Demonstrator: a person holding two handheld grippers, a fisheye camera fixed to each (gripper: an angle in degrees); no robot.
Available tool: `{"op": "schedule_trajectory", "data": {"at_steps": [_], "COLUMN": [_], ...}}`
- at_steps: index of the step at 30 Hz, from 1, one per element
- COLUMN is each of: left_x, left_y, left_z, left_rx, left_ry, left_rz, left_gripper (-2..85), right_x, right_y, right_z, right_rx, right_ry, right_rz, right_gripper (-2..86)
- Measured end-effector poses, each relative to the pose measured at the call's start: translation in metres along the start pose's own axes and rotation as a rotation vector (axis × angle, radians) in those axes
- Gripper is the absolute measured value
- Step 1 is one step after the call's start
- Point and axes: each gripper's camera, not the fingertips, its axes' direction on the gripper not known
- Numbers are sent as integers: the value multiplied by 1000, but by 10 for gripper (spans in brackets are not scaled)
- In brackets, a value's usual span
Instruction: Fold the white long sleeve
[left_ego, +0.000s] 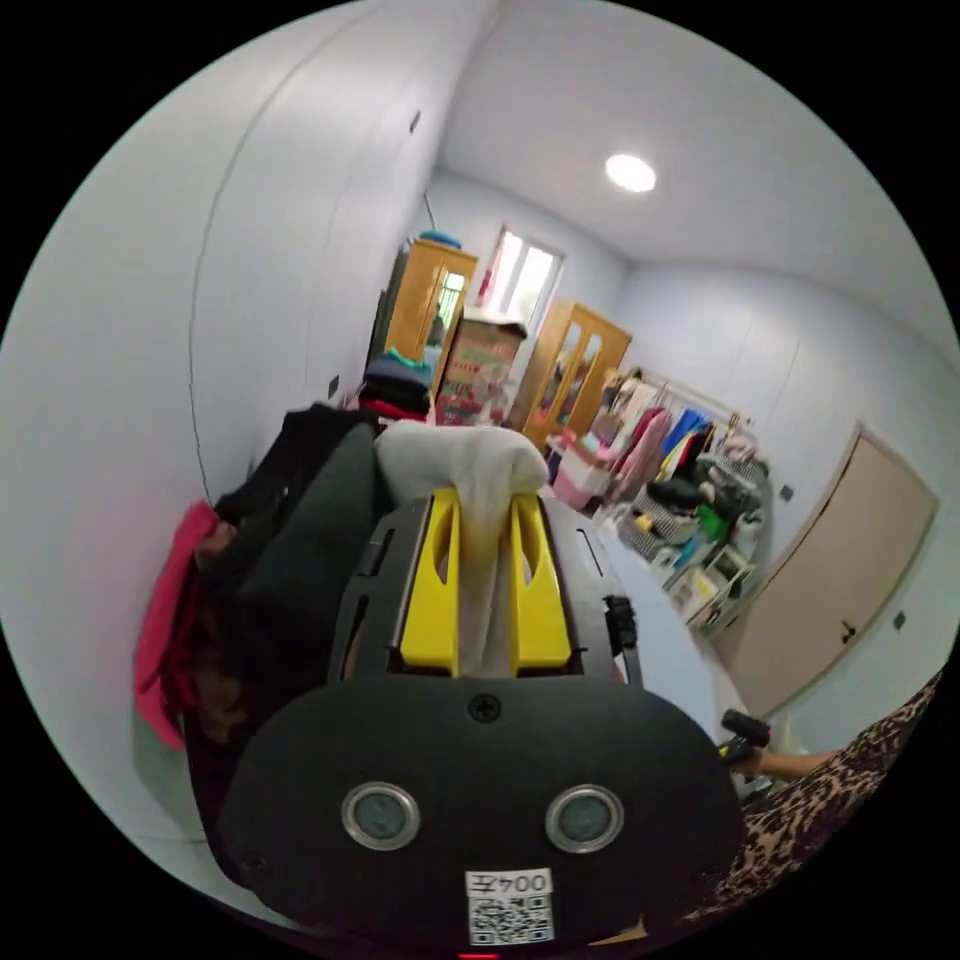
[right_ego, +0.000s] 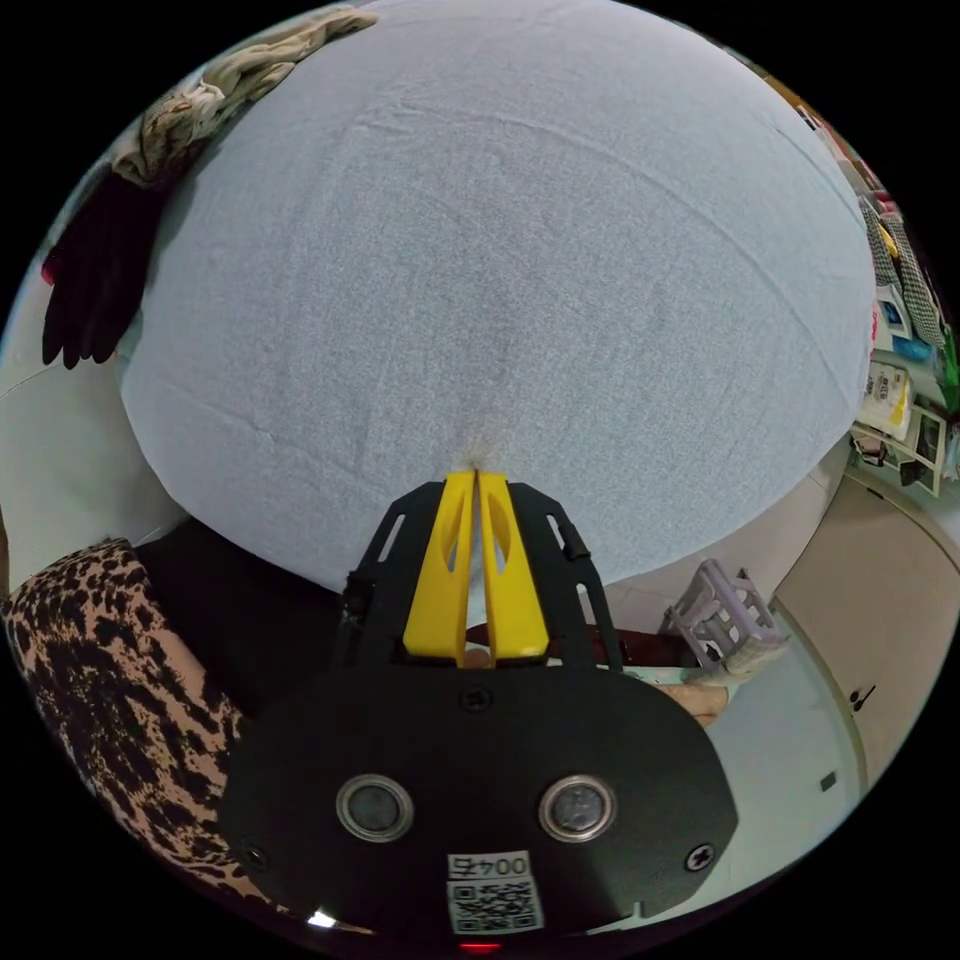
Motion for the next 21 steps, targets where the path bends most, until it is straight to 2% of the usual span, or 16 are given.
{"op": "schedule_trajectory", "data": {"at_steps": [3, 5, 9, 11, 15, 20, 21], "left_x": [5, 45, 116, 157, 205, 242, 242], "left_y": [-46, -81, -119, -115, -58, 103, 122], "left_z": [-75, -137, -175, -151, -67, 136, 155], "left_rx": [172, 276, 221, 100, -100, -485, -524], "left_ry": [120, 220, 368, 465, 492, 475, 462], "left_rz": [77, 214, 331, 347, 298, 113, 90], "left_gripper": [75, 75, 76, 75, 77, 98, 102], "right_x": [6, 8, 6, 8, 11, -2, -5], "right_y": [4, 7, 11, 14, 23, 40, 41], "right_z": [-12, -21, -35, -44, -57, -75, -76], "right_rx": [-5, -8, -19, -19, 1, 47, 50], "right_ry": [-22, -26, -19, -30, -58, -20, -6], "right_rz": [2, -3, -21, -27, -36, -82, -92], "right_gripper": [-7, -7, -8, -8, -8, -8, -8]}}
